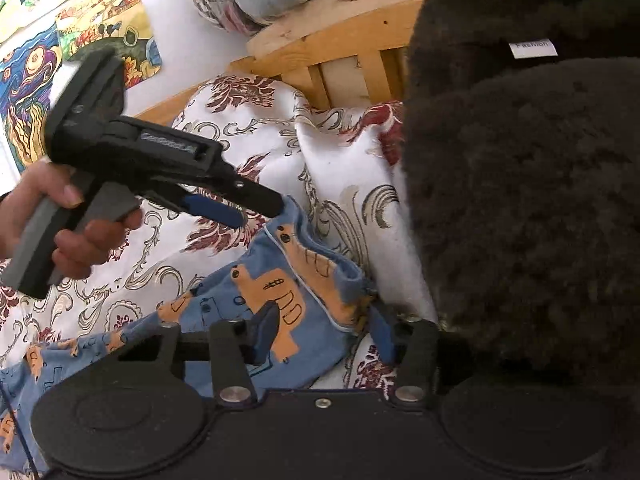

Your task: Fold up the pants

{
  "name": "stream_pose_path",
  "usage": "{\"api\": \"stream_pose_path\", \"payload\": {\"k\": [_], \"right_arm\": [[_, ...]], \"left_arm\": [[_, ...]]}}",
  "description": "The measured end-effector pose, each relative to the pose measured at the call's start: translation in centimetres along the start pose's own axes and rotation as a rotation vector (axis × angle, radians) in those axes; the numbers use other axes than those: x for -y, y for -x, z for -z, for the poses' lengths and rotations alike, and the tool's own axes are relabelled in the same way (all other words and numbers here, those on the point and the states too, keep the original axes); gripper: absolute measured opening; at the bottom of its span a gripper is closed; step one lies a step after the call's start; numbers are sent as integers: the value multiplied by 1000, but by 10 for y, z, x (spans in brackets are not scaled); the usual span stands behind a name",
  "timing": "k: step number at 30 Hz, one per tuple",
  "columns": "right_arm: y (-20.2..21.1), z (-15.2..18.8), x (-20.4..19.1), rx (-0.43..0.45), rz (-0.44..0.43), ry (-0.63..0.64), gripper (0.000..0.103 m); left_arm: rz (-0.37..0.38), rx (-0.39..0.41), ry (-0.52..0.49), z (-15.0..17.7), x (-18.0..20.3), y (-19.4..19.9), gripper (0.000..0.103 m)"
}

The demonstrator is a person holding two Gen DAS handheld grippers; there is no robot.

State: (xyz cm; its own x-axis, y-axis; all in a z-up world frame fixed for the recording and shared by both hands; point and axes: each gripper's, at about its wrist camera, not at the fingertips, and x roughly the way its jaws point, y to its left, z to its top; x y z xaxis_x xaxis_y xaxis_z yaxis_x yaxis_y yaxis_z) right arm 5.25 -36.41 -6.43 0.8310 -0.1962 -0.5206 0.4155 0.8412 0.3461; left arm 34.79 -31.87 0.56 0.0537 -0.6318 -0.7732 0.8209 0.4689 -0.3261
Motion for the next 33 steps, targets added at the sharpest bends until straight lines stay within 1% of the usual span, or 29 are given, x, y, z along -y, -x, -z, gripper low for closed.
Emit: {"api": "stream_pose_path", "payload": {"k": [2, 3, 4, 5, 6, 7, 9, 10, 13, 15, 17, 18, 19, 20, 21, 23, 25, 27, 29, 33], "right_arm": [[-4, -1, 5, -5, -10, -18, 47], [-6, -2, 7, -4, -13, -26, 44], [-7, -3, 7, -4, -7, -30, 38], [-6, -3, 9, -3, -1, -42, 35], [-6, -3, 10, -2, -3, -50, 33], [-5, -4, 11, -6, -8, -57, 32], [-1, -4, 13, -24, -6, -84, 31], [2, -3, 11, -28, 8, -73, 31], [1, 2, -1, -27, 77, 17, 30], [-6, 1, -5, -30, 109, 35, 30], [-11, -1, -3, -19, 107, 20, 30], [-12, -1, -2, -6, 101, 6, 30], [-12, -2, -1, 3, 96, -5, 30], [-13, -1, -1, 11, 94, -6, 31], [-14, 0, 0, 20, 91, -7, 30], [-13, 0, 1, 33, 94, -13, 24], [-13, 0, 3, 36, 80, -20, 14], [-11, 0, 3, 47, 68, -30, 11], [-6, 1, 1, 60, 61, -27, 10], [7, 5, -6, 89, 46, 15, 9]], "left_arm": [[46, -46, -23, -8, -1, -12, 79], [71, -71, -36, -10, -1, -17, 78], [85, -93, -48, -11, 0, -22, 75], [93, -117, -53, -12, -1, -27, 74], [108, -137, -52, -12, -3, -31, 73], [125, -150, -51, -12, -4, -33, 72], [153, -151, -46, -11, -9, -32, 72], [162, -149, -30, -11, -13, -32, 72], [172, -139, 13, -11, -22, -31, 72], [171, -143, 4, -11, -22, -32, 72], [158, -141, -23, -11, -20, -35, 62], [159, -137, -30, -11, -20, -36, 59], [160, -130, -33, -11, -18, -37, 53], [165, -121, -29, -10, -20, -37, 43], [167, -115, -23, -9, -22, -37, 39], [165, -107, -10, -8, -23, -38, 32], [163, -99, -12, -4, -22, -39, 27], [151, -85, -31, -2, -18, -38, 21], [143, -67, -44, 4, -15, -38, 17], [141, -21, -42, 16, -6, -30, 14]]}}
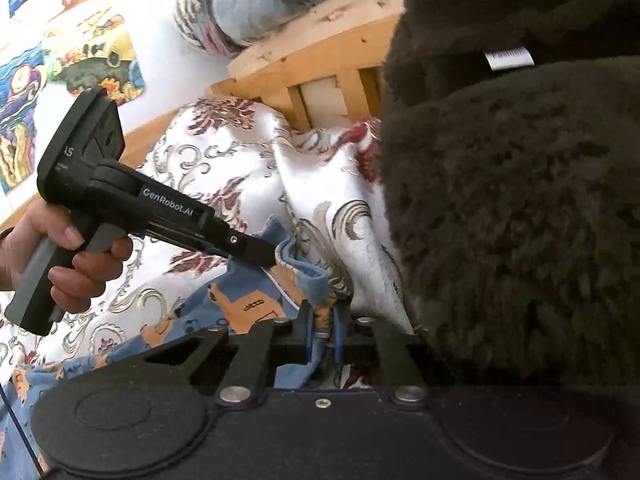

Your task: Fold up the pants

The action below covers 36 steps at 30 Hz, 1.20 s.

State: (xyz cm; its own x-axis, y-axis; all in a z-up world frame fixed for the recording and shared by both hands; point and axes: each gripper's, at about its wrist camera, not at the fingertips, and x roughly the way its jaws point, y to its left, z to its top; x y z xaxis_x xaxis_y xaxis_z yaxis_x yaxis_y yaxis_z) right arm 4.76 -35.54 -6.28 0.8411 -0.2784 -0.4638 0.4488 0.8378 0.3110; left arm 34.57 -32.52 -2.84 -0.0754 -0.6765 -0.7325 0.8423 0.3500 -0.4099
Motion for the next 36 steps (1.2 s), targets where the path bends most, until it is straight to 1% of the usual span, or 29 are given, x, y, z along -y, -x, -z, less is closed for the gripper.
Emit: {"api": "stream_pose_path", "payload": {"k": [3, 6, 9, 11, 15, 19, 25, 29, 33, 36], "right_arm": [[18, 0, -13, 53, -27, 76, 9], [38, 1, -34, 119, -64, 197, 9], [54, 1, -59, 161, -113, 288, 9], [63, 2, -76, 176, -147, 329, 9], [79, 6, -118, 182, -248, 415, 9], [89, 14, -161, 157, -349, 494, 9], [98, 42, -219, 68, -476, 606, 9], [100, 68, -250, 6, -545, 689, 9], [98, 89, -272, -57, -593, 754, 9], [96, 103, -285, -86, -612, 795, 9]], "left_arm": [[15, 38, 0, 7, 6, 13, 14], [31, 83, -7, 16, 11, 39, 14], [45, 144, -13, 26, 14, 72, 14], [50, 182, -9, 36, 15, 95, 14], [58, 265, 17, 58, 12, 153, 14], [56, 327, 65, 96, 1, 198, 15], [49, 416, 164, 177, -29, 249, 15], [47, 474, 261, 232, -51, 266, 15], [23, 486, 325, 278, -66, 274, 15], [13, 488, 375, 305, -76, 279, 15]]}}
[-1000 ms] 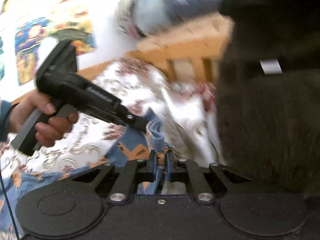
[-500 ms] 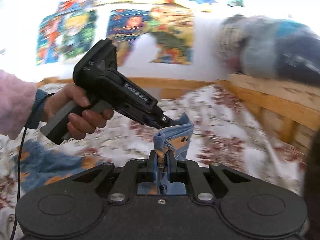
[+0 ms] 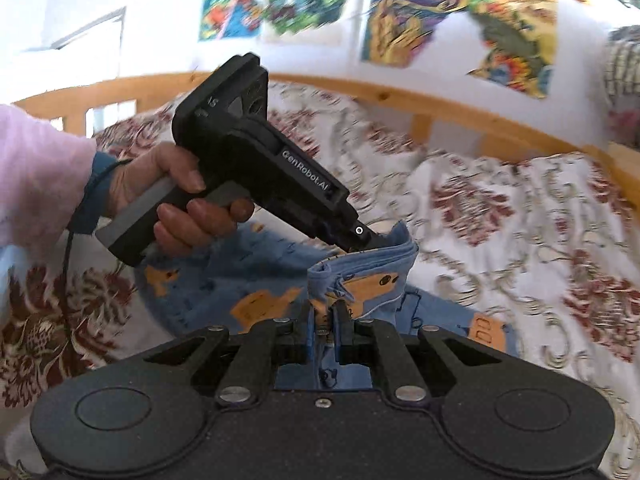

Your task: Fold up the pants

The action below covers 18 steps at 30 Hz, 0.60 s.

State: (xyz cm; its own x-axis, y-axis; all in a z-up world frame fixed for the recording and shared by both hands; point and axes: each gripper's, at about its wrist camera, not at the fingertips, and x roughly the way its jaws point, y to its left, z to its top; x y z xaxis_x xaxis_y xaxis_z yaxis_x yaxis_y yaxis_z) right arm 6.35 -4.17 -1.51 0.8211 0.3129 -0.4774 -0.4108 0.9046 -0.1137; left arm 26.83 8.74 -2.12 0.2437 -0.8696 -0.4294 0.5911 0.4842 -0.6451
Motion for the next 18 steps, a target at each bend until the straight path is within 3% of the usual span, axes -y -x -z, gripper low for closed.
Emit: {"api": "stream_pose_path", "payload": {"k": [6, 12, 18], "right_arm": [[-22, 2, -15, -55, -10, 42, 9], [-36, 10, -27, -112, -16, 95, 10], [-37, 18, -40, -153, -55, 159, 14]], "left_arm": [[-59, -6, 39, 18, -19, 15, 15], [-148, -60, 78, 24, -29, 15, 18], [-234, -67, 109, 25, -26, 44, 44]]}}
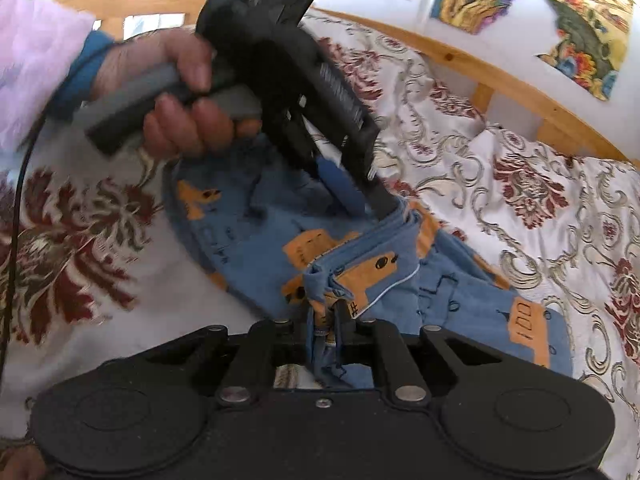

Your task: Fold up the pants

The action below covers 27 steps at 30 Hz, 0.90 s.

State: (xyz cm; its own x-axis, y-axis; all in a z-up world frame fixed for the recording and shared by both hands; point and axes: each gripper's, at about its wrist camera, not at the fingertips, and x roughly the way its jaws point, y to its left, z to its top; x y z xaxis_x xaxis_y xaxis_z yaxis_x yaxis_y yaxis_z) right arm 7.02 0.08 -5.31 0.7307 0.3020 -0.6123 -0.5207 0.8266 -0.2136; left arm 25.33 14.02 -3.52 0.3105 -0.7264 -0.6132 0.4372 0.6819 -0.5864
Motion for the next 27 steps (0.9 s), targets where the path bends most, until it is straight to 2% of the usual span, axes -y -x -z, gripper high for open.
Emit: {"api": "stream_pose_path", "payload": {"k": [1, 2, 4, 7, 9, 10, 12, 14, 16, 18, 20, 25, 27], "right_arm": [[0, 1, -1, -7, -27, 5, 18], [1, 1, -3, -5, -40, 6, 20], [7, 2, -4, 4, -70, 8, 24], [21, 1, 0, 31, -86, -10, 26], [30, 0, 10, 54, -52, -3, 29], [32, -1, 18, 61, -29, 1, 36], [34, -2, 43, 70, 9, 15, 43], [29, -4, 70, 64, 25, 54, 45], [17, -8, 102, 54, -47, 106, 53], [0, -13, 131, 32, -181, 149, 59], [-22, -19, 153, -23, -275, 170, 59], [-65, -42, 180, -105, -408, 176, 61], [-78, -46, 180, -142, -463, 191, 61]], "left_arm": [[5, 3, 20, 0, -1, 5, 54], [13, 11, 37, 0, -1, 10, 59], [29, 28, 70, -2, 1, 18, 63], [46, 58, 125, -6, 5, 28, 77], [23, 34, 161, -10, 7, 28, 77], [16, 23, 176, -12, 7, 26, 77], [11, 4, 217, -15, 9, 21, 77], [15, -10, 255, -15, 9, 14, 77], [5, -16, 266, -13, 11, 8, 77], [-20, -18, 247, -9, 17, 3, 76], [-45, -23, 218, -5, 25, -3, 76], [-138, -14, 220, -6, 31, -14, 75], [-174, -23, 235, -7, 29, -20, 61]]}}
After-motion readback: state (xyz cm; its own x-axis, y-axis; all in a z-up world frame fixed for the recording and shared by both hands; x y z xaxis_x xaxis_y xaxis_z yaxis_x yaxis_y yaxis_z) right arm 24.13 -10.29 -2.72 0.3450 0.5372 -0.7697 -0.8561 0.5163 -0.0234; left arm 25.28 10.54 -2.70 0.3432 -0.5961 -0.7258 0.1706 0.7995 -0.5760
